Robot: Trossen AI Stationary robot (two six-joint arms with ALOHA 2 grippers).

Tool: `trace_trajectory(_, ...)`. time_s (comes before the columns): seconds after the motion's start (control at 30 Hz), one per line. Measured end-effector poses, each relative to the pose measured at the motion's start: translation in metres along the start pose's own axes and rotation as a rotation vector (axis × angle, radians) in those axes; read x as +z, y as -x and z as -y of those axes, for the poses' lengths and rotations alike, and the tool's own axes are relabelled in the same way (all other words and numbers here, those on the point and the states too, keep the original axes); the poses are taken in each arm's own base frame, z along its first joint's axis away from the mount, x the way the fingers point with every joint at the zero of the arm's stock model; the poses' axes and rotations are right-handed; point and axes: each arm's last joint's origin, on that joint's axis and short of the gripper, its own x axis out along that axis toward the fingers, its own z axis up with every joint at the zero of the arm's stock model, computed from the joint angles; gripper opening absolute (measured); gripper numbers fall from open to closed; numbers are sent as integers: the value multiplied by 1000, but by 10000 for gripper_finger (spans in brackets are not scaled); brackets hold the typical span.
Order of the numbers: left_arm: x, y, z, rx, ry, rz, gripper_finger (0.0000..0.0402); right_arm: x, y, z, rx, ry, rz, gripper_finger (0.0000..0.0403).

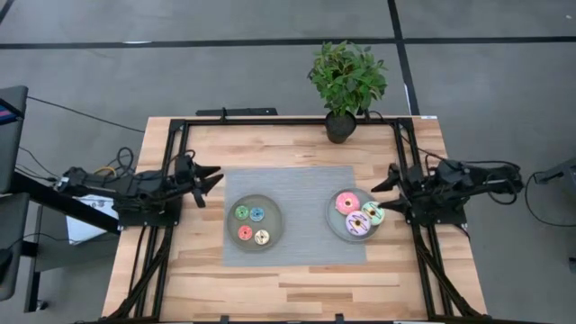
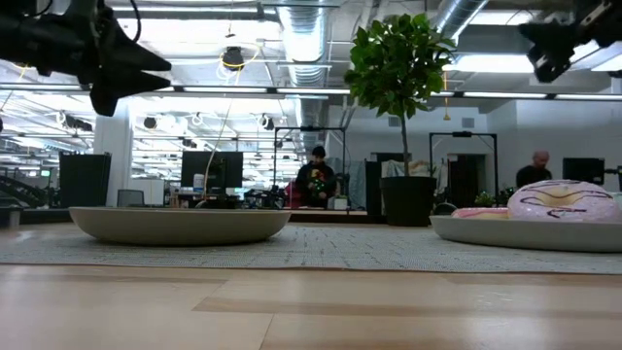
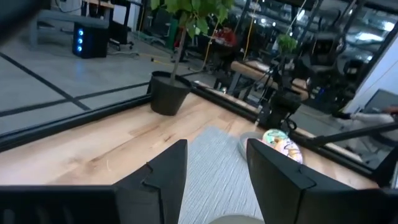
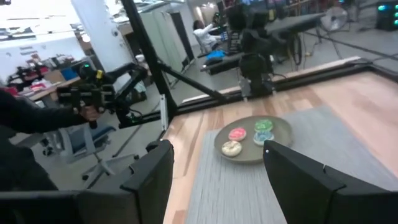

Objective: Pick & Place donuts
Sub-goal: Return to Home Position

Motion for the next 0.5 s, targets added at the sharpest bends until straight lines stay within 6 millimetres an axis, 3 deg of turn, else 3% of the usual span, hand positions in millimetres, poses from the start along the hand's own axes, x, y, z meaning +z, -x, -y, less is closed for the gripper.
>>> trace_trajectory(0.2,-5,9,-8,14,7,20,157,-18,-8,5,28,-26,8,237)
trace_trajectory(0.4,-12,9,-12,42,3,21,157,-26,-5,7,57,73,162,237)
trace_trajectory(0.5,-13,9,-12,42,9,29,157,-33,-8,10,40,63,120,237)
